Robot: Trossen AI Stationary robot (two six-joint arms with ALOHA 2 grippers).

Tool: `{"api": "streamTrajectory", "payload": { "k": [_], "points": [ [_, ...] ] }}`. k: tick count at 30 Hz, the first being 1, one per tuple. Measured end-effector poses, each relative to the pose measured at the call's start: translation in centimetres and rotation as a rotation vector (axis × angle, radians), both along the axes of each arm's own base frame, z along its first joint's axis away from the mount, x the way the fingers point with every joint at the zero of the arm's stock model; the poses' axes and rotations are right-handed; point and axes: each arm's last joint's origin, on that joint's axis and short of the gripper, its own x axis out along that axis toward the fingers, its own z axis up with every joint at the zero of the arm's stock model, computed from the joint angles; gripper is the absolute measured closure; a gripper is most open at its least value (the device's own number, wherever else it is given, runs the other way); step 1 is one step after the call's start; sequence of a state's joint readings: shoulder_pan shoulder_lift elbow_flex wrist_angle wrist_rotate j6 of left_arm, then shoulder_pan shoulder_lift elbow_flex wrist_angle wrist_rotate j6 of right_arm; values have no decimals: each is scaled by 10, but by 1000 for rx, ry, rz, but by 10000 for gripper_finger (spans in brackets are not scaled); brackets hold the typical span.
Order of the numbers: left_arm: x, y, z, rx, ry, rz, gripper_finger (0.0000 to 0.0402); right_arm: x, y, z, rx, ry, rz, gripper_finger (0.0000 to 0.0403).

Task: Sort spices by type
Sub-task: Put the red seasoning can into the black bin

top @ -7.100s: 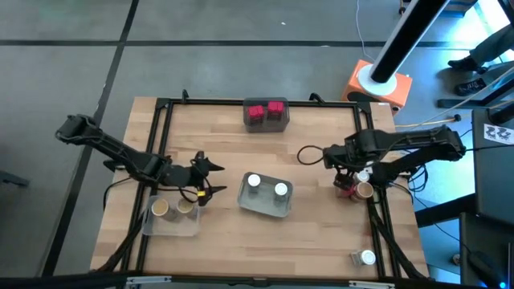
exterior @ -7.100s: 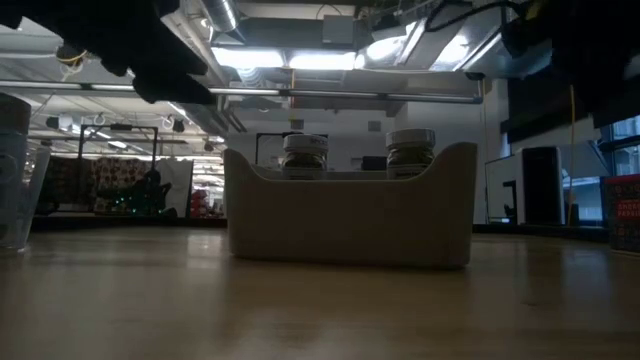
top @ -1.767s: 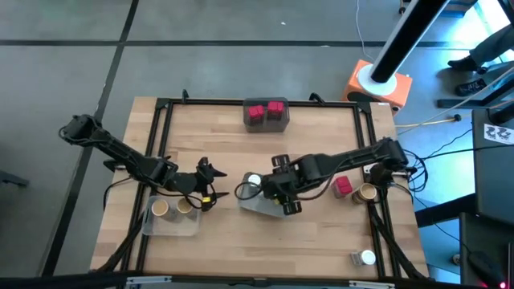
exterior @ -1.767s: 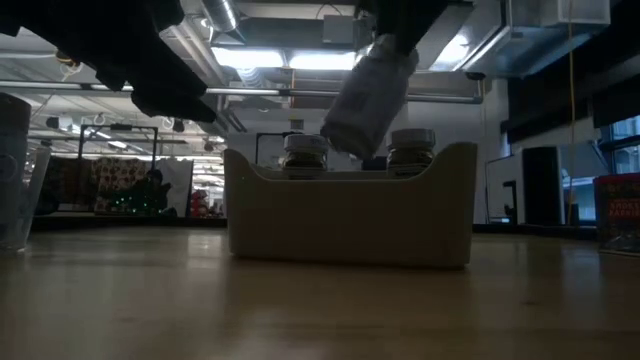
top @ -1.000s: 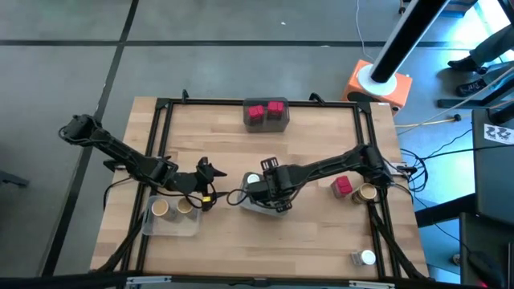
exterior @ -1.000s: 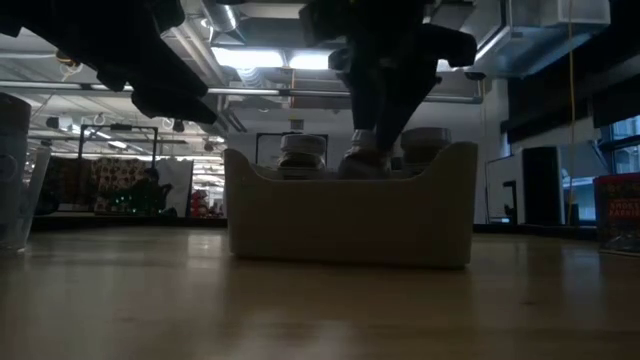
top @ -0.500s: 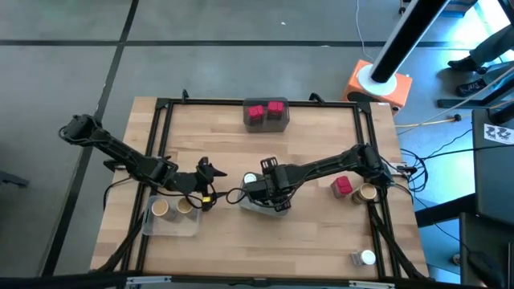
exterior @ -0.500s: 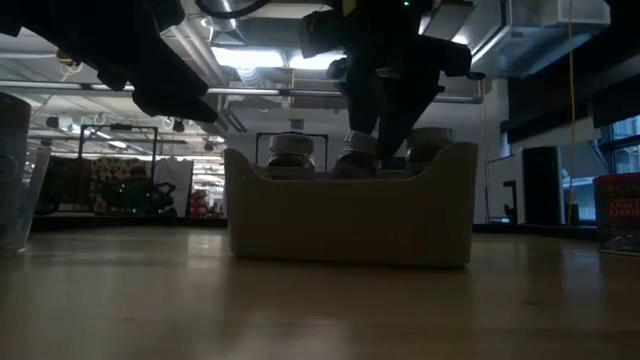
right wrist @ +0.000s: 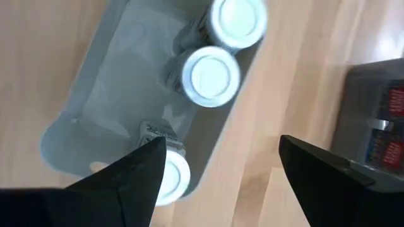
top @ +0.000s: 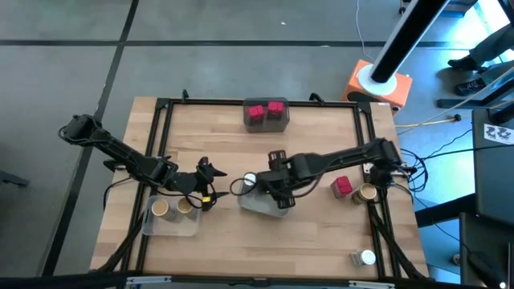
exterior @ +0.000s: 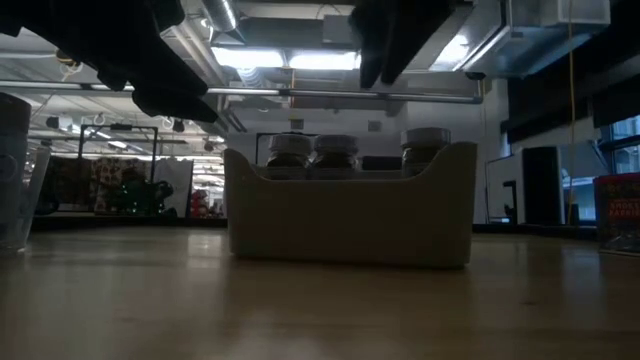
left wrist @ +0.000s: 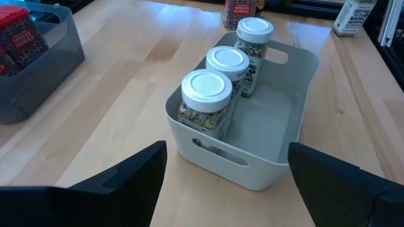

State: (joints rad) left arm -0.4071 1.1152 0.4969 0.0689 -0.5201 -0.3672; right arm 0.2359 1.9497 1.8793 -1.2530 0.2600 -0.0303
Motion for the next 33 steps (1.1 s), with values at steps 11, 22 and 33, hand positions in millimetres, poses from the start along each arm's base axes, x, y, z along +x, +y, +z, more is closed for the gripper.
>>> {"api": "streamTrajectory", "payload": {
  "k": [11,22,33],
  "points": [
    [0,0,0,-3,-1,3,90,-52,-12,40,49,-18,-159,95],
    [0,0,0,-19,-4,11,90,-153,-39,28,63,-86,-516,95],
    [0,1,0,-20,-9,28,90,-217,-53,18,184,-128,-919,95]
  ]
}}
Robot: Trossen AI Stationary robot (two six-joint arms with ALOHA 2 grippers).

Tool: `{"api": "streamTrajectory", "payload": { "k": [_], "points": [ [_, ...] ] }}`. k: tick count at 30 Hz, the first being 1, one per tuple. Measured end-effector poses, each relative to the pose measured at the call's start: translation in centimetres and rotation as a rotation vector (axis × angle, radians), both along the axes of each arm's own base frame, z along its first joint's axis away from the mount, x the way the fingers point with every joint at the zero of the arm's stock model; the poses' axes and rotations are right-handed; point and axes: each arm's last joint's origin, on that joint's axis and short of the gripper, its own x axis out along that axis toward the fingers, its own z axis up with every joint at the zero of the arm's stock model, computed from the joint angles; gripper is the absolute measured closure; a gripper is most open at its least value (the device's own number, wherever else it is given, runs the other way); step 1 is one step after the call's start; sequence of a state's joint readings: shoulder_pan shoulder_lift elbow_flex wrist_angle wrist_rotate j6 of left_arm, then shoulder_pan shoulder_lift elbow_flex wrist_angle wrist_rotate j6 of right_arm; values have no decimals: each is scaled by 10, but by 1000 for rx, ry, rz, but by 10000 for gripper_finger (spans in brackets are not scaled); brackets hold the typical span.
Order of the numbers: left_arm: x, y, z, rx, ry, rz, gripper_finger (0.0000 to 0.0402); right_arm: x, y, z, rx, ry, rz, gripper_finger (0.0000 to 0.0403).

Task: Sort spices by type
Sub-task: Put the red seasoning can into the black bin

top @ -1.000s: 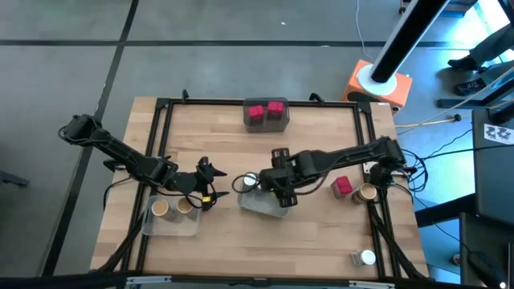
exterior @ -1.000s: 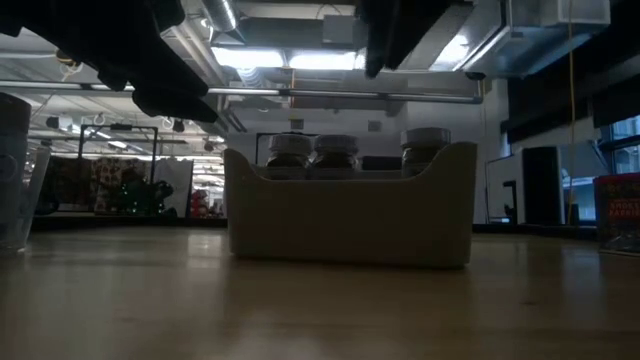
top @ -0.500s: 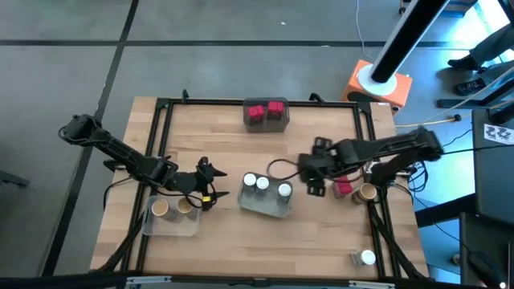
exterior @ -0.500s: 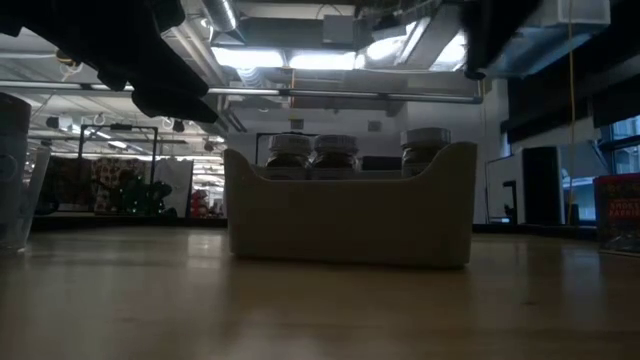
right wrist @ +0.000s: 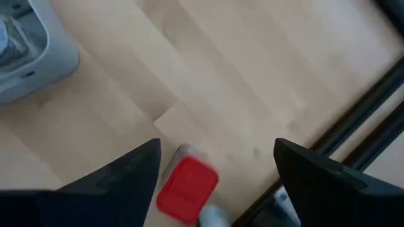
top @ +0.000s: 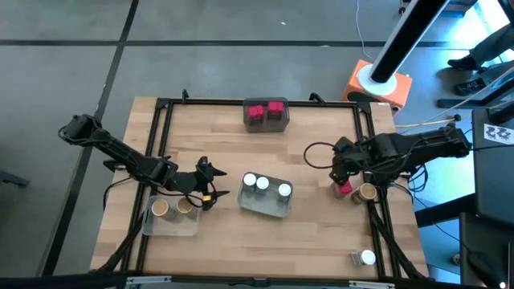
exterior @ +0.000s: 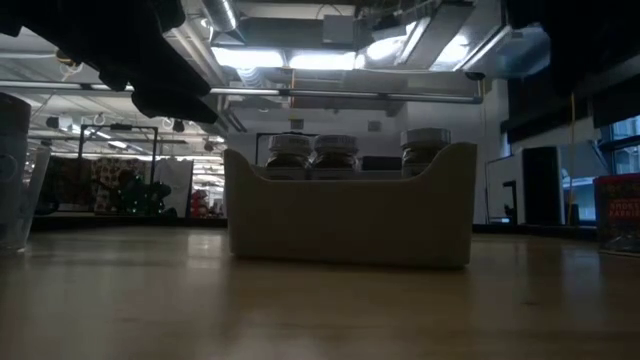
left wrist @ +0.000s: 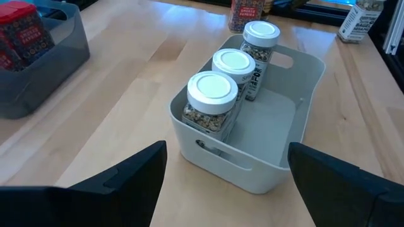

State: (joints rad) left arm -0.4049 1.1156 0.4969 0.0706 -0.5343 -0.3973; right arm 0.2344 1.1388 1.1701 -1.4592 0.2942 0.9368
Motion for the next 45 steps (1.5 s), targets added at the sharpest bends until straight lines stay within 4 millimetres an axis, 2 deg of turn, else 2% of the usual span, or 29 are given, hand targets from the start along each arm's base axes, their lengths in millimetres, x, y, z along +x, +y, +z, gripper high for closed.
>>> {"api": "streamTrajectory", "payload": {
  "k": [4,11,13,17,26,34,45],
  "points": [
    [0,0,0,-17,-2,9,90,-2,1,-12,37,40,-44,86],
    [0,0,0,-35,-6,19,90,-7,2,-43,100,168,-57,16],
    [0,0,0,-35,-6,19,90,-7,3,-49,140,178,-82,7],
    [0,0,0,-35,-6,19,90,-5,6,-57,210,167,-112,21],
    [0,0,0,-38,-7,21,90,7,8,-56,235,55,-103,33],
    [0,0,0,-41,-6,22,90,11,9,-66,214,127,-263,33],
    [0,0,0,-37,-5,20,90,24,14,-87,196,289,-325,33]
  ]
}}
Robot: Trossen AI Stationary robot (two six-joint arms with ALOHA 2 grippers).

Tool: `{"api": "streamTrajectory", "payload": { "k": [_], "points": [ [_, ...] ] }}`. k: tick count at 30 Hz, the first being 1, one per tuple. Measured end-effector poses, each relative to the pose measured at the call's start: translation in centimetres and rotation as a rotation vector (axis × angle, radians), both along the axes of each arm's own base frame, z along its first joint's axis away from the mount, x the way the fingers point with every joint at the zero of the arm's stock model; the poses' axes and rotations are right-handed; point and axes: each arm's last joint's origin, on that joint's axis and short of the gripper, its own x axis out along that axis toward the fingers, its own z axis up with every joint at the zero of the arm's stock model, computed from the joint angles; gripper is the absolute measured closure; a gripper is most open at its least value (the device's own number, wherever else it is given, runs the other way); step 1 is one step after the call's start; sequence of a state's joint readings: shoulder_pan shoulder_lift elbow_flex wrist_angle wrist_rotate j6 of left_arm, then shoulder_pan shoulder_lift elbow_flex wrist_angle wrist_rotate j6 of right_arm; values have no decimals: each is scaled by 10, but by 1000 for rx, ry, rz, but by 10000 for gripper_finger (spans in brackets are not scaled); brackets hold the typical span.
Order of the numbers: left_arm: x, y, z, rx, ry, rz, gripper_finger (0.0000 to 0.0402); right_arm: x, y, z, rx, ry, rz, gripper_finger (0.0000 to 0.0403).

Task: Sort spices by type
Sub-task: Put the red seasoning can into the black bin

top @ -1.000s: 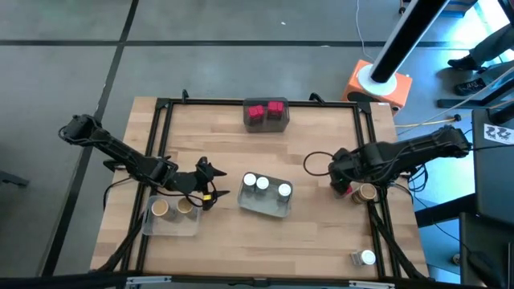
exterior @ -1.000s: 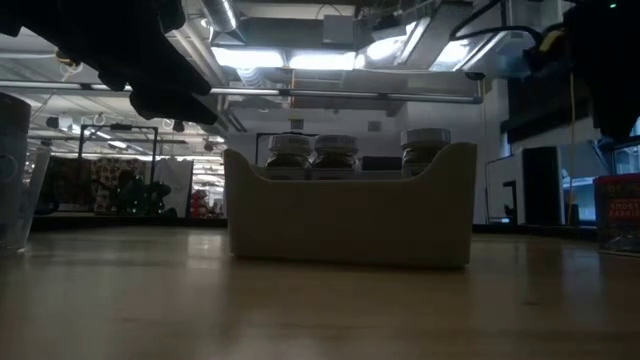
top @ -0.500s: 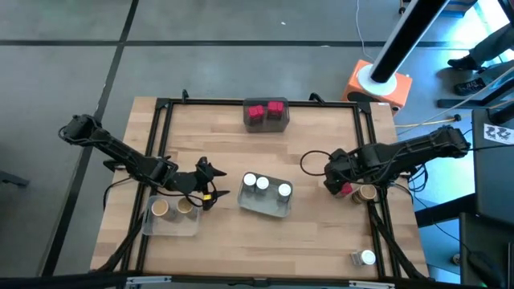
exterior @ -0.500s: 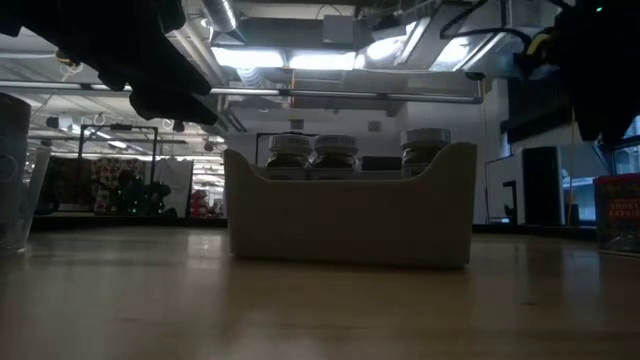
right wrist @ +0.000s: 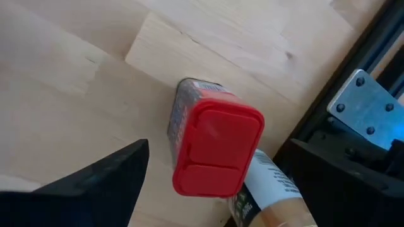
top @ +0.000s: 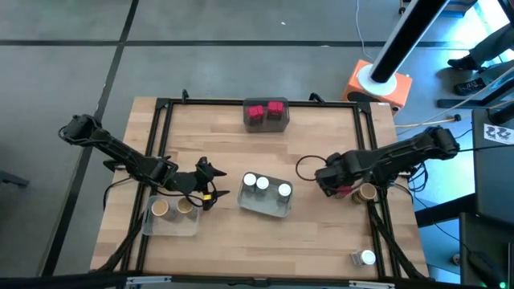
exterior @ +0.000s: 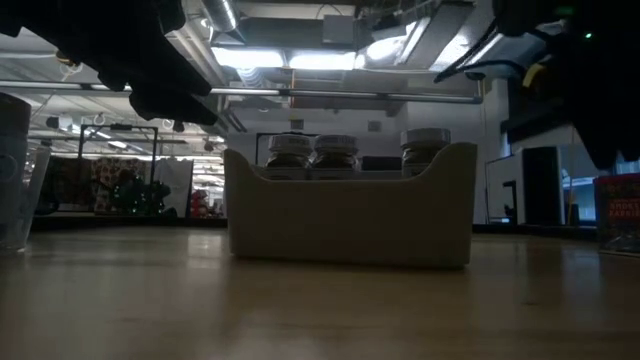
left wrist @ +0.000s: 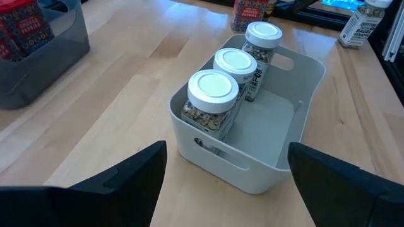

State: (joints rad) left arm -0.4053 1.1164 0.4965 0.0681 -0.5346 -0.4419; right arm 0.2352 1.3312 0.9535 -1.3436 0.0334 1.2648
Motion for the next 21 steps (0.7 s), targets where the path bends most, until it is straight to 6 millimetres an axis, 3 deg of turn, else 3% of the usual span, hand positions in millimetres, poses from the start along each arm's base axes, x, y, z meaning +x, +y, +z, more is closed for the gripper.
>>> {"api": "streamTrajectory", "payload": {
  "k": [15,21],
  "points": [
    [0,0,0,0,0,0,90,11,3,-20,-28,114,-21,33],
    [0,0,0,0,0,0,90,3,3,-41,24,149,-35,33]
  ]
}}
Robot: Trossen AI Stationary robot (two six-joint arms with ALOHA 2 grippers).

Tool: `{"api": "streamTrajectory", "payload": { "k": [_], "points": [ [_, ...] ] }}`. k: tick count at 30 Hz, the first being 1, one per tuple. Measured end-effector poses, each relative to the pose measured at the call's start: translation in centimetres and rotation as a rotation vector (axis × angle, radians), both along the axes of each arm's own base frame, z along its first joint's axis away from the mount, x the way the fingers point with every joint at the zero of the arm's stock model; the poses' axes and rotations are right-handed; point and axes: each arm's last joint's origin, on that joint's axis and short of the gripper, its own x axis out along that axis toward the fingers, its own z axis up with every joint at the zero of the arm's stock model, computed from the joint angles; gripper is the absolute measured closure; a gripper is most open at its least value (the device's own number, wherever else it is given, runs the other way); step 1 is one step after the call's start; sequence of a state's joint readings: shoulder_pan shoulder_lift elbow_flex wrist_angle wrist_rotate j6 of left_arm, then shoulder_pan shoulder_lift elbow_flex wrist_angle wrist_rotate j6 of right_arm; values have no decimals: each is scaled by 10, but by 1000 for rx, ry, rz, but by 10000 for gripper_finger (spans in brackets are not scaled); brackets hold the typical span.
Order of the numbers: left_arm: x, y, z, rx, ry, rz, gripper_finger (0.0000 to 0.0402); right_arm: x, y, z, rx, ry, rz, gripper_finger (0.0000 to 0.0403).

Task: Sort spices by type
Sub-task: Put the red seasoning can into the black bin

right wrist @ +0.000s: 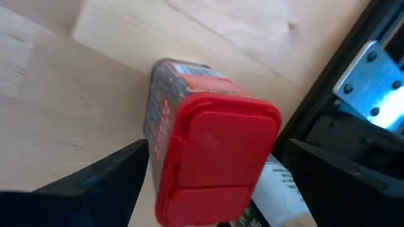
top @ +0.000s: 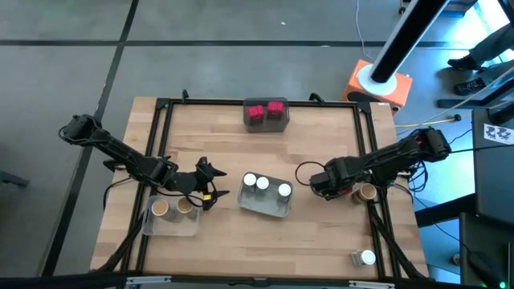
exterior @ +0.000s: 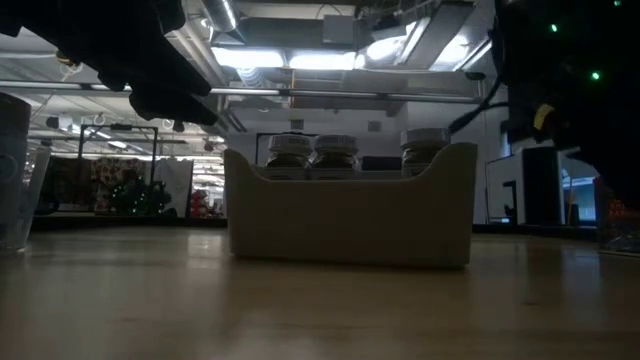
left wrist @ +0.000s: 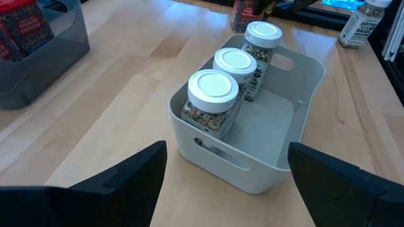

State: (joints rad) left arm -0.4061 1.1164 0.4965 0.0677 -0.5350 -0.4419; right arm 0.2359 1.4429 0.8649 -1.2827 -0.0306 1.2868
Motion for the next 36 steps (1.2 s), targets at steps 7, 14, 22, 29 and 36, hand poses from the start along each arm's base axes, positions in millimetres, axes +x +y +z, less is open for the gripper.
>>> {"api": "streamTrajectory", "payload": {
  "k": [7,14,22,29,36],
  "points": [
    [0,0,0,3,1,-2,90,-2,0,-18,39,-47,5,34],
    [0,0,0,3,0,-2,90,-4,0,-22,51,-39,60,107],
    [0,0,0,6,1,-3,90,-4,-1,-21,88,-36,228,201],
    [0,0,0,8,1,-4,90,12,0,2,28,-102,395,201],
    [0,0,0,11,1,-6,90,38,-6,46,-123,-221,567,201]
  ]
}}
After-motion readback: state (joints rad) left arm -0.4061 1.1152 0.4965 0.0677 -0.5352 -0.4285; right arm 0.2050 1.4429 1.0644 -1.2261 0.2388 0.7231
